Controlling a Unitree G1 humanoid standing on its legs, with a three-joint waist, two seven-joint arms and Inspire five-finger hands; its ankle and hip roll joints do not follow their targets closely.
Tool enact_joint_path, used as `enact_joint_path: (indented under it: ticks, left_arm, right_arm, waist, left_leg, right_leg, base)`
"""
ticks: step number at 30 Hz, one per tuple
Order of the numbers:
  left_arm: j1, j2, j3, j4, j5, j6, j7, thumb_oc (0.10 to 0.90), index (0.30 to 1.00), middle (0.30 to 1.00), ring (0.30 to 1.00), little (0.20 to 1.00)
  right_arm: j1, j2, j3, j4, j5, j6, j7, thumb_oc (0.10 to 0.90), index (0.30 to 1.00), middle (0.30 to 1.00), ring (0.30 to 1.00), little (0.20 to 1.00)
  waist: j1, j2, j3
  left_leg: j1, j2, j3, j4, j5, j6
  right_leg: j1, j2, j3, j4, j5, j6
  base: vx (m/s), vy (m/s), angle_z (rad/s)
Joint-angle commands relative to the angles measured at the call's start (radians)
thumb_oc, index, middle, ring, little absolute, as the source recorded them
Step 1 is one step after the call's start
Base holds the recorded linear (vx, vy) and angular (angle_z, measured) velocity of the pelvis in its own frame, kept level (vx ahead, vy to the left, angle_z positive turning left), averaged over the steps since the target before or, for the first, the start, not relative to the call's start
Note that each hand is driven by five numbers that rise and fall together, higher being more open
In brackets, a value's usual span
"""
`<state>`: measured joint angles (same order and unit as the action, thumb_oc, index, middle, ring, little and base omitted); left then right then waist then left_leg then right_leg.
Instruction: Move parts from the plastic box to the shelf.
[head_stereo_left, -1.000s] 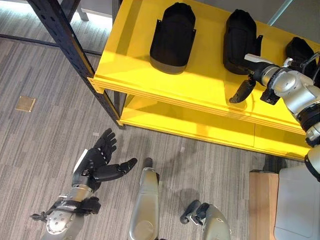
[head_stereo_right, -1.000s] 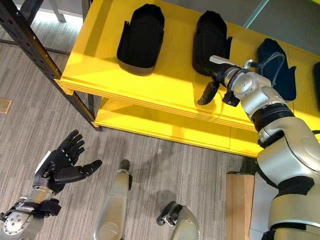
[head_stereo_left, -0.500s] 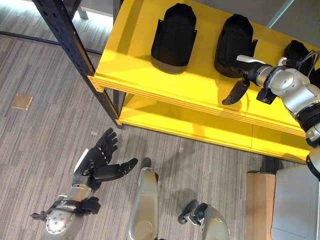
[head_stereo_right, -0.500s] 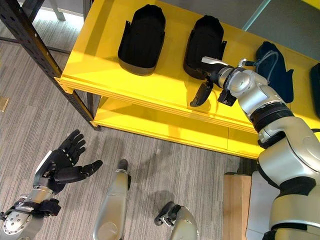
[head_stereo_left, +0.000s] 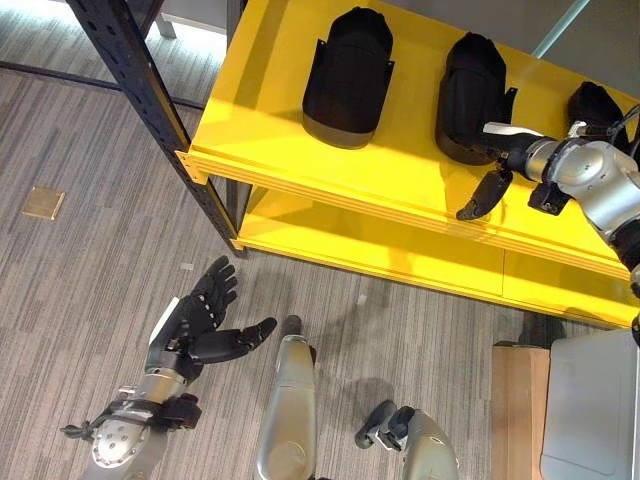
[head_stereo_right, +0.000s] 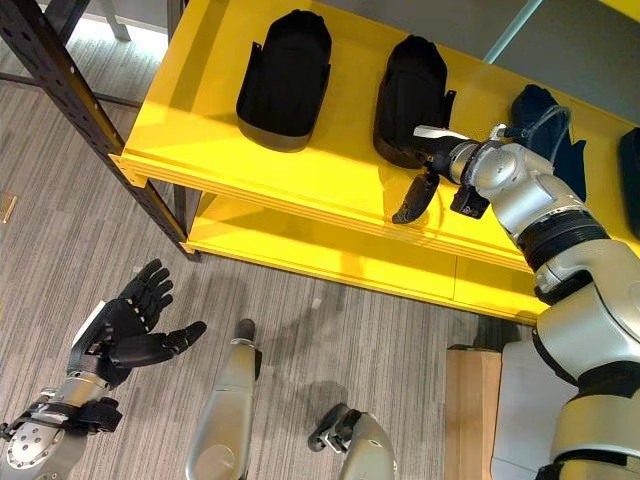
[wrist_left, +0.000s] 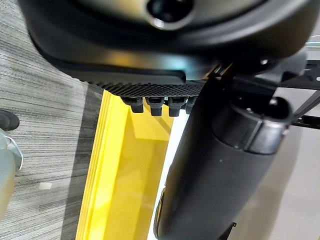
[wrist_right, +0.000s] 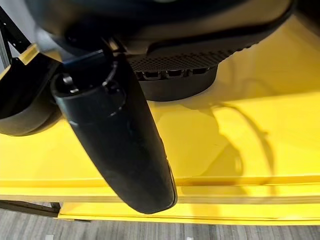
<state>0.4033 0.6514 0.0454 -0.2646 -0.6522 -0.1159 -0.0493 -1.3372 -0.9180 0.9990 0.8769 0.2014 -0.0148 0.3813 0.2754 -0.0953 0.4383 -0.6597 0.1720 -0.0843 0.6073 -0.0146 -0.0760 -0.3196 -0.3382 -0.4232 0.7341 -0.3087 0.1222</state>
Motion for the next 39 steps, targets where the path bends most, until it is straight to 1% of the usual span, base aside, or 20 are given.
enact_joint_path:
  ticks: [1, 11, 17, 29, 35, 36, 38, 39]
  left_arm:
    - [-0.023, 0.016, 0.078, -0.065, 0.022, -0.067, -0.025, 0.900, 1.000, 1.000, 1.000, 1.000]
    - [-0.024, 0.014, 0.086, -0.065, 0.023, -0.064, -0.025, 0.900, 1.000, 1.000, 1.000, 1.000]
    - [-0.027, 0.017, 0.088, -0.063, 0.022, -0.063, -0.024, 0.900, 1.000, 1.000, 1.000, 1.000]
    - [-0.029, 0.023, 0.095, -0.061, 0.022, -0.064, -0.027, 0.900, 1.000, 1.000, 1.000, 1.000]
    - [-0.031, 0.020, 0.095, -0.053, 0.024, -0.067, -0.020, 0.900, 1.000, 1.000, 1.000, 1.000]
    - [-0.033, 0.018, 0.096, -0.054, 0.025, -0.067, -0.016, 0.900, 1.000, 1.000, 1.000, 1.000]
    - [-0.033, 0.017, 0.096, -0.053, 0.022, -0.068, -0.014, 0.900, 1.000, 1.000, 1.000, 1.000]
    - [-0.031, 0.017, 0.099, -0.052, 0.018, -0.071, -0.009, 0.900, 1.000, 1.000, 1.000, 1.000]
  right_arm:
    - [-0.021, -0.061, -0.015, 0.007, 0.042, 0.009, -0.001, 0.900, 1.000, 1.000, 1.000, 1.000]
    - [-0.014, -0.063, -0.027, 0.003, 0.045, 0.015, -0.002, 0.900, 1.000, 1.000, 1.000, 1.000]
    - [-0.014, -0.049, -0.032, 0.002, 0.045, 0.016, -0.001, 0.900, 1.000, 1.000, 1.000, 1.000]
    - [-0.005, -0.055, -0.029, -0.043, 0.084, 0.028, 0.017, 0.900, 1.000, 1.000, 1.000, 1.000]
    - [-0.021, -0.060, -0.037, -0.030, 0.073, 0.015, -0.017, 0.900, 1.000, 1.000, 1.000, 1.000]
    - [-0.029, -0.058, -0.040, -0.014, 0.048, 0.007, -0.026, 0.900, 1.000, 1.000, 1.000, 1.000]
    - [-0.043, -0.061, -0.039, -0.016, 0.040, 0.007, -0.038, 0.900, 1.000, 1.000, 1.000, 1.000]
    - [-0.065, -0.058, -0.039, 0.003, 0.025, 0.000, -0.059, 0.900, 1.000, 1.000, 1.000, 1.000]
  waist:
    - [-0.005, -0.003, -0.023]
    - [-0.005, -0.006, -0.024]
    - [-0.002, -0.009, -0.024]
    - [0.003, -0.015, -0.023]
    - [0.001, -0.017, -0.023]
    - [0.001, -0.017, -0.023]
    - [-0.002, -0.018, -0.025]
    - [-0.003, -0.020, -0.027]
  left_leg:
    - [0.012, 0.057, -0.058, 0.082, -0.105, -0.016]
    - [0.008, 0.056, -0.060, 0.081, -0.106, -0.015]
    - [0.004, 0.056, -0.062, 0.085, -0.108, -0.014]
    - [0.003, 0.052, -0.062, 0.082, -0.109, -0.010]
    - [0.002, 0.053, -0.062, 0.085, -0.110, -0.009]
    - [0.004, 0.053, -0.061, 0.083, -0.110, -0.010]
    - [0.004, 0.055, -0.060, 0.085, -0.110, -0.010]
    - [0.005, 0.056, -0.060, 0.086, -0.111, -0.010]
  right_leg:
    - [-0.051, 0.011, 0.088, -0.068, 0.156, 0.041]
    - [-0.047, 0.011, 0.086, -0.071, 0.156, 0.041]
    - [-0.046, 0.012, 0.081, -0.071, 0.157, 0.041]
    - [-0.043, 0.011, 0.076, -0.077, 0.161, 0.043]
    - [-0.042, 0.013, 0.081, -0.077, 0.162, 0.042]
    - [-0.041, 0.014, 0.081, -0.080, 0.162, 0.043]
    - [-0.042, 0.014, 0.081, -0.079, 0.163, 0.042]
    - [-0.041, 0.016, 0.080, -0.081, 0.164, 0.042]
  base:
    - [0.00, 0.000, 0.00]
    - [0.00, 0.000, 0.00]
    - [0.00, 0.000, 0.00]
    - [0.00, 0.000, 0.00]
    - [0.00, 0.000, 0.00]
    - [0.00, 0.000, 0.00]
    - [0.00, 0.000, 0.00]
    - [0.00, 0.000, 0.00]
